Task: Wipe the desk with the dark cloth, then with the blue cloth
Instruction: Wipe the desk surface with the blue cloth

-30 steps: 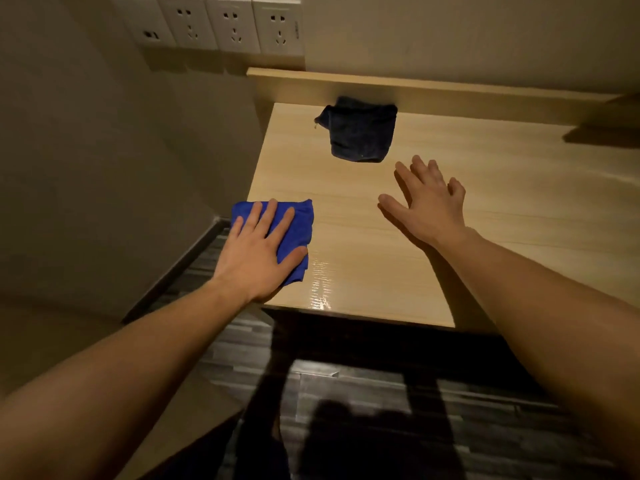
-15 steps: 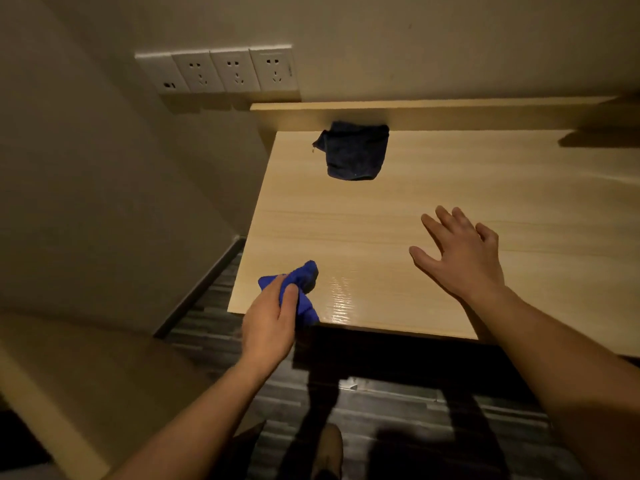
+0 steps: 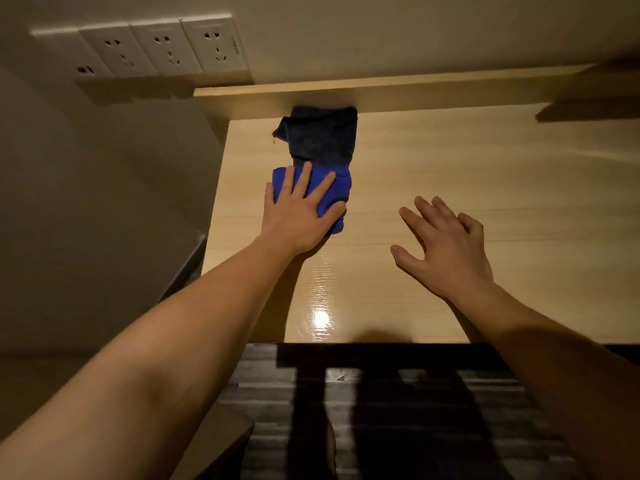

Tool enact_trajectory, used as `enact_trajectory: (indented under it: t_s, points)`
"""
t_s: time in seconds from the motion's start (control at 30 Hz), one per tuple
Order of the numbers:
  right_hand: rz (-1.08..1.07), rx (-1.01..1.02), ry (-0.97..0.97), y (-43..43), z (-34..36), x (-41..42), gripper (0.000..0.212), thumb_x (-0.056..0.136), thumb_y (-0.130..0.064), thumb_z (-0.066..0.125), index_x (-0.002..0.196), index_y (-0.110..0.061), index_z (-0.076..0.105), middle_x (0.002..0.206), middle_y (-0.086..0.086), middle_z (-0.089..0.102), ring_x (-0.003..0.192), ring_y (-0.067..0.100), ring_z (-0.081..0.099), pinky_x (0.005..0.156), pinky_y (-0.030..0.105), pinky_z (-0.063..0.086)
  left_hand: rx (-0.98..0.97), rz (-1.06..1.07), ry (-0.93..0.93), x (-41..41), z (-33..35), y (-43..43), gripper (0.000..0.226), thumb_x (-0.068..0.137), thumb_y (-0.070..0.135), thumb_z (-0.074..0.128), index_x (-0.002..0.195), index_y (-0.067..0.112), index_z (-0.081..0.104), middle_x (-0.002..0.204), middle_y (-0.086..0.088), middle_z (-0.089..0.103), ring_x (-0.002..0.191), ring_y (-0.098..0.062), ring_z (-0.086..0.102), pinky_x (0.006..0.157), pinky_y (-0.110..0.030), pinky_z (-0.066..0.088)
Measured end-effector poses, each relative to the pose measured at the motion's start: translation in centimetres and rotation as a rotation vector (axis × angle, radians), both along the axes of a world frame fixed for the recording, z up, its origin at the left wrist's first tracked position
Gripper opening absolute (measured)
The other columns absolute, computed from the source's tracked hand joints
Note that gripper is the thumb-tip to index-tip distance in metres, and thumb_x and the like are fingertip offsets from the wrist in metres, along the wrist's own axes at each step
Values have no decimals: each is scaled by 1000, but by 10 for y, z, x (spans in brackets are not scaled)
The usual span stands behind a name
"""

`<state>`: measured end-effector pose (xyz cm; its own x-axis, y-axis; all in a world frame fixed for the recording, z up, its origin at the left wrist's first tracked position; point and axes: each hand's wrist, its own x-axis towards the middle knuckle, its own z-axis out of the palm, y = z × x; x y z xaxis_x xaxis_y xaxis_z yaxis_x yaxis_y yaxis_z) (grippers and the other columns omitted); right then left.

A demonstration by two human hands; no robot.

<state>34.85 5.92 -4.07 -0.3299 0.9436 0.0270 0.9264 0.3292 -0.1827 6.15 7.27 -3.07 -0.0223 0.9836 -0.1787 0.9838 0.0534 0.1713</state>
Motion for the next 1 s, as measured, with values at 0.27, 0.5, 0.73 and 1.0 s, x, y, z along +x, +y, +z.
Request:
enact_trajectory:
  t_s: [0.27,0.5,0.73,1.0]
  points:
    - [2,-1,-5,-1,2,-1,73,94,-72,40,158,-38,37,170,-4,28,159,18,16,120,53,18,15,-38,50,8,-1,-31,80,98,82,10,168,46,1,179,-4,-1,164,-33,-6,130,-58,0]
    - [16,-5,-14,-2,3,-1,72,95,-72,39,158,-37,36,170,-2,28,158,20,17,120,53,17,25,-18,-8,22,-2,-79,76,100,76,9,168,43,2,179,-3,-2,164,-29,-8,132,-53,0]
    - [23,-10,-26,-4,3,-1,72,96,-73,34,159,-37,35,171,-2,27,158,21,17,120,53,16,25,6,-25,39,-5,-129,73,103,67,9,169,37,3,179,-1,-4,164,-24,-10,131,-44,-4]
    - [36,-15,-23,-6,5,1,73,95,-73,32,159,-36,35,170,-1,28,158,22,18,120,54,18,40,77,-63,63,-6,-174,70,106,58,16,169,28,15,178,-2,4,165,-22,-2,132,-39,1]
